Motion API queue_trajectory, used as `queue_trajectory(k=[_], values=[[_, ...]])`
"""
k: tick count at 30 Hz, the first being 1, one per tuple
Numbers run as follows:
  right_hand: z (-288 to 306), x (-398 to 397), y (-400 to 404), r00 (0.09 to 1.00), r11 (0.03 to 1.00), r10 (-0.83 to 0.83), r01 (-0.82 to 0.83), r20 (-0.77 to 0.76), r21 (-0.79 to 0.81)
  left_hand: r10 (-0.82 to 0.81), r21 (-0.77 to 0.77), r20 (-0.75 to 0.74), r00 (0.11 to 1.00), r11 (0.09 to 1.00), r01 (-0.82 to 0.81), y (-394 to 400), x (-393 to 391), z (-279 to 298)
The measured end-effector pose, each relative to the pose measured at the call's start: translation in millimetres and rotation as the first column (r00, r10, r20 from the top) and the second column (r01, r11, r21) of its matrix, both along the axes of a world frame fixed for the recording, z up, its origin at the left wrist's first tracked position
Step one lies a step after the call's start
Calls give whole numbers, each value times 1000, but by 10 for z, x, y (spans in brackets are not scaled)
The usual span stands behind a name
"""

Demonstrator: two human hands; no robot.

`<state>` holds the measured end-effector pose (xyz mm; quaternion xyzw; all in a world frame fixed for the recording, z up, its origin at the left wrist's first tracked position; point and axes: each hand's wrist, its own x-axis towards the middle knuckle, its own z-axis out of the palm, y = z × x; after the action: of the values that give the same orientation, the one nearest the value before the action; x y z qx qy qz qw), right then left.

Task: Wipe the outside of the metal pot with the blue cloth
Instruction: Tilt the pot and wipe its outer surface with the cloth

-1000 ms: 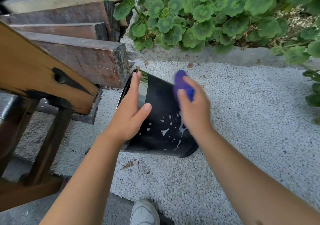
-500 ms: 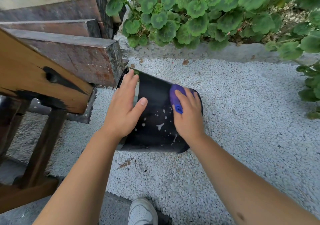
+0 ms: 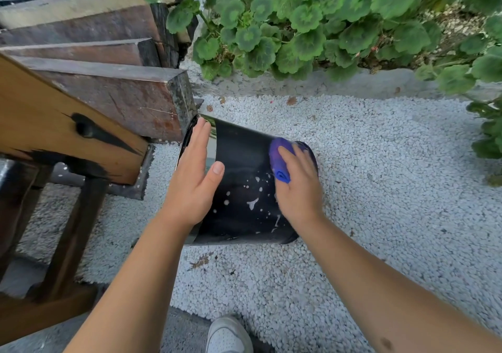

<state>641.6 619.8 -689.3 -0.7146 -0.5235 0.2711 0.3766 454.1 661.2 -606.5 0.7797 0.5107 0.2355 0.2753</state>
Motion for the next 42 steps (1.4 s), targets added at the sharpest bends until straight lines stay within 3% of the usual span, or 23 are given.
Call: queue_trajectory(k=[5, 7, 9, 15, 20, 24, 30, 36, 38, 42], values=[[583, -630, 88, 993, 945, 110, -91, -43, 314, -44, -41, 209, 977, 998, 54, 5, 138, -51], [644, -714, 81, 991, 924, 123, -96, -51, 370, -19, -90, 288, 957, 995, 47, 7, 134, -65], [555, -661, 64, 989, 915, 145, -128, -15, 382, -12, -91, 267, 964, 995, 38, 7, 96, -79], [-5, -289, -99, 983, 962, 175, -183, 59, 204, 50, -60, 101, 994, 997, -44, 24, -69, -51], [-370, 134, -213, 999, 998, -32, 32, 0, -53, 97, -101, 75, 992, 991, -90, 12, -121, -47], [-410, 234, -205, 995, 997, -41, 35, -94, -66, 84, -106, 53, 995, 991, -78, 44, -56, -23], [-408, 253, -212, 968, 993, -82, 59, -239, -102, 79, -152, 117, 990, 986, -60, -246, -318, -92], [-288, 265, 5, 787, 931, -339, 203, -516, -302, 207, -246, 152, 966, 955, -166, -287, -423, -117], [-247, 305, 66, 774, 921, -370, 233, -514, -311, 256, -311, 220, 941, 933, -182, -234, -411, -67], [-143, 456, 197, 846, 925, -355, 255, -397, -282, 435, -438, 324, 840, 856, -274, -200, -301, 29]])
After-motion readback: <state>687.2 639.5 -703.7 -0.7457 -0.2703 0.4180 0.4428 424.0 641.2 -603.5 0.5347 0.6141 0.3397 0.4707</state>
